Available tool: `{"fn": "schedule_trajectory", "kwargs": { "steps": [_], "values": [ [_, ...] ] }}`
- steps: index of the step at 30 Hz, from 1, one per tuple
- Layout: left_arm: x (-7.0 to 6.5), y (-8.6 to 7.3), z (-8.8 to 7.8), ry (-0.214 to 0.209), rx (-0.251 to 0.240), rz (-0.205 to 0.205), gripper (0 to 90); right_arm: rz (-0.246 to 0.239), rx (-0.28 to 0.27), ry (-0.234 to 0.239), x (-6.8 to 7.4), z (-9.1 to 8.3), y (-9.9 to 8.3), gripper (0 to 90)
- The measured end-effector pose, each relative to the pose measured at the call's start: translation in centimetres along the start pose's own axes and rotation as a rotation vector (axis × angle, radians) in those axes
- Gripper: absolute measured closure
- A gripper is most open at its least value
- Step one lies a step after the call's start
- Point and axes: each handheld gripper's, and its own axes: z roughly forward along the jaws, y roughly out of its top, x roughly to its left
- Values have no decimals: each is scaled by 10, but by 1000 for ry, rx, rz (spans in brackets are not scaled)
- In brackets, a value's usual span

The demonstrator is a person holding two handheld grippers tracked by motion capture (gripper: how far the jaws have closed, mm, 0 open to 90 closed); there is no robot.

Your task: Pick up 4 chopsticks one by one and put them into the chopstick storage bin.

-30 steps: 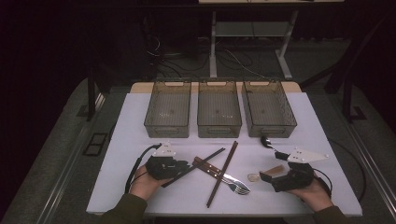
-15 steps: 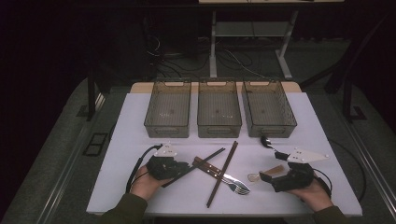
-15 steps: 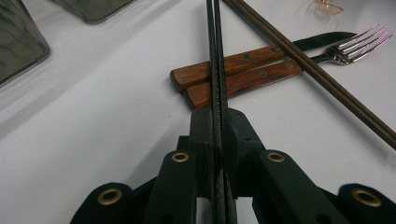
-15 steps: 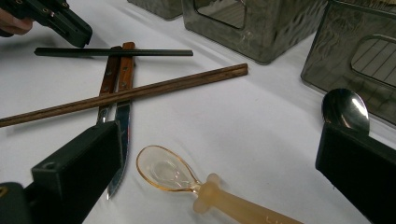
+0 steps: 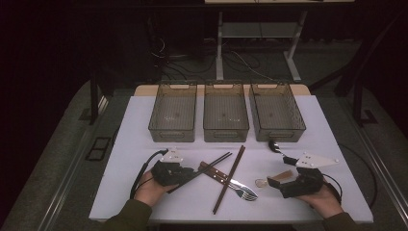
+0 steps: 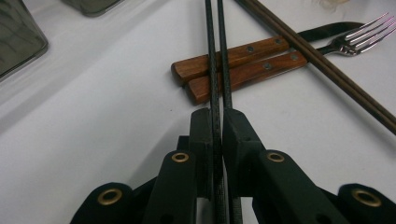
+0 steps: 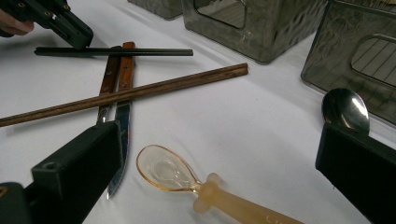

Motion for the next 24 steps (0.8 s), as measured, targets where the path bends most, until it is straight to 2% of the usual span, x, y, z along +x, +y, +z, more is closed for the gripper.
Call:
{"fn": "schedule_trajectory", "kwargs": {
  "steps": [24],
  "values": [
    [0, -2, 7, 10, 41, 19, 826, 2, 0, 2, 0, 0, 0, 3]
  ]
}}
